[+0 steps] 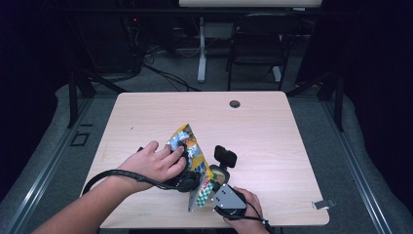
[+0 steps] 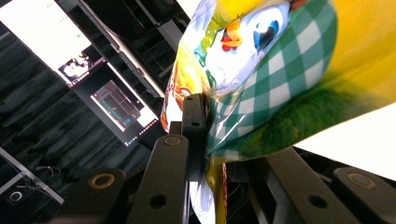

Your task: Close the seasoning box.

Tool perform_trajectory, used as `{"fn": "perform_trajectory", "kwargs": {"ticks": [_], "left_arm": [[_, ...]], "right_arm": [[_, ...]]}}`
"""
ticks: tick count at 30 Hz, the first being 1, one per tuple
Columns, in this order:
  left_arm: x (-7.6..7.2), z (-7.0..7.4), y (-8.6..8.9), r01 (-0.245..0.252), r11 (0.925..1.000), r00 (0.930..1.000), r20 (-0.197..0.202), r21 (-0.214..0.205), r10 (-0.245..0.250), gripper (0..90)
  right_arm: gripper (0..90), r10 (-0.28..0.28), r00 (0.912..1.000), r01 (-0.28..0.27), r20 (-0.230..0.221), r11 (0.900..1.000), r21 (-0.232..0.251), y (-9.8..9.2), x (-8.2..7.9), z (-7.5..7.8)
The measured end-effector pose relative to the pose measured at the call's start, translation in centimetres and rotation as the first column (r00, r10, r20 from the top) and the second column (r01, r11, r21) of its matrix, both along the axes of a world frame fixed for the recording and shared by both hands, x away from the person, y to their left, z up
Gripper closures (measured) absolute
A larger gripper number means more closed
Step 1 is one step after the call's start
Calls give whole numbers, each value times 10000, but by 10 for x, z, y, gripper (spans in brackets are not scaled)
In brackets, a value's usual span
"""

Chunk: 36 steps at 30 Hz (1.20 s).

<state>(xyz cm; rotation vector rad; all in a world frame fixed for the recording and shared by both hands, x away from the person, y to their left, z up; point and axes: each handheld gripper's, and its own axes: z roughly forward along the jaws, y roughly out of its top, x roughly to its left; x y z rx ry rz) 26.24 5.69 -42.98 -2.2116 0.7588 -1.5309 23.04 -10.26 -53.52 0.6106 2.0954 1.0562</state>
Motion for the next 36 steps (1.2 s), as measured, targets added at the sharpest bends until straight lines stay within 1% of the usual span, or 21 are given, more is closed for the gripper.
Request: {"fn": "perform_trajectory", "kwargs": {"ticks": [12, 19, 20, 29, 36], "left_arm": [[0, 1, 1, -75, 10000, 10000, -46, 28, 75, 809], [0, 1, 1, -38, 10000, 10000, -43, 50, 38, 810], [0, 0, 1, 55, 10000, 10000, -4, -4, -55, 810], [-1, 1, 1, -57, 10000, 10000, -75, 56, 57, 811], [-1, 2, 0, -5, 10000, 10000, -60, 65, 6, 811]], "right_arm": [[900, 37, 10000, -37, -6, 10000, 74, 1, 0, 0], [900, 52, 10000, -52, -9, 10000, 68, 1, 0, 0], [900, 55, 10000, -55, -4, 10000, 71, 1, 0, 0], [900, 77, 10000, -77, 3, 10000, 44, 1, -1, 0], [900, 84, 10000, -84, -23, 9999, 64, 1, -1, 0]]}}
